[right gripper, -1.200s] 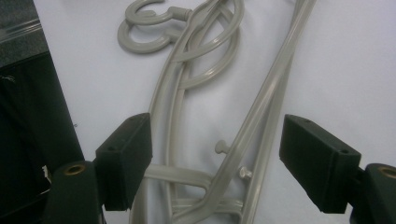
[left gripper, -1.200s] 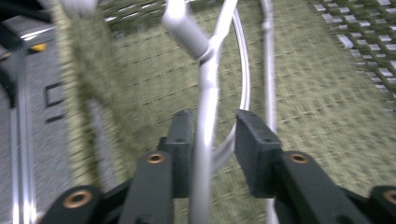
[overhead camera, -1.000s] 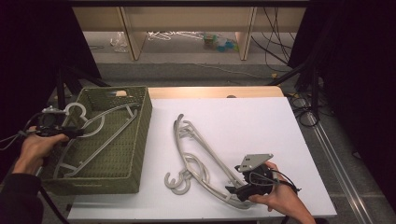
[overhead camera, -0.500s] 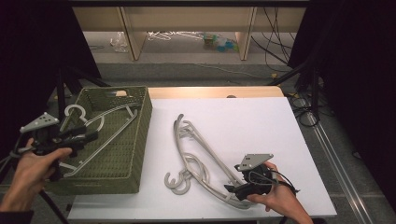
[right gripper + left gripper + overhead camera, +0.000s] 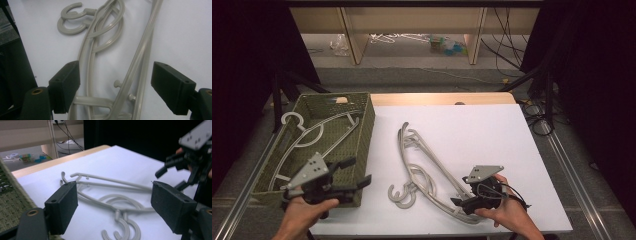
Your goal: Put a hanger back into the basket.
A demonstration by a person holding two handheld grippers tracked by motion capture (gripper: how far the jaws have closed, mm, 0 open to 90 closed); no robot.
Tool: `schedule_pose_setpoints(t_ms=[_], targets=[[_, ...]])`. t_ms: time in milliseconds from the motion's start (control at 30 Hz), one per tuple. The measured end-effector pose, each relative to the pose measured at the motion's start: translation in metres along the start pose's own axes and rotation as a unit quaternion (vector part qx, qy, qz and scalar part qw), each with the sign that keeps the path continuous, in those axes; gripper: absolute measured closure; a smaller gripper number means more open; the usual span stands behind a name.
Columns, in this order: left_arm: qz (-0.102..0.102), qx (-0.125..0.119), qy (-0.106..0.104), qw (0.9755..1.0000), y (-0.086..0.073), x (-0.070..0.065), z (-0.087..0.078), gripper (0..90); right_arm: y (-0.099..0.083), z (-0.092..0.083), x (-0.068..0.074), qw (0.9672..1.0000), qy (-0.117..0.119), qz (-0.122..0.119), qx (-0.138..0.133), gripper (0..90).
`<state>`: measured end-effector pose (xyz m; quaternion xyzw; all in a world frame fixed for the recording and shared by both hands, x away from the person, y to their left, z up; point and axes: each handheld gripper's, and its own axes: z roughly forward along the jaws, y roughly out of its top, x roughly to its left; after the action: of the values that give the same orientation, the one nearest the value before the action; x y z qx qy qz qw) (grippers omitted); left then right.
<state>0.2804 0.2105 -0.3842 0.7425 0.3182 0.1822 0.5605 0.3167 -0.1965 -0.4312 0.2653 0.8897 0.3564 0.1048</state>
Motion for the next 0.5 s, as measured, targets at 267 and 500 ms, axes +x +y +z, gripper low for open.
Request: schedule_pose_setpoints(t_ms=[267, 500], targets=[[-0.006, 0.008, -0.019, 0.9998, -0.03, -0.025, 0.015, 17.0, 0.001, 0.001, 0.003, 0.9999, 0.006, -0.004, 0.009, 24.1], [-0.013, -0.022, -0.011, 0.9996, -0.033, -0.028, 0.011, 17.3, 0.0, 0.006, 0.004, 0.9999, 0.004, 0.009, 0.008, 23.0]])
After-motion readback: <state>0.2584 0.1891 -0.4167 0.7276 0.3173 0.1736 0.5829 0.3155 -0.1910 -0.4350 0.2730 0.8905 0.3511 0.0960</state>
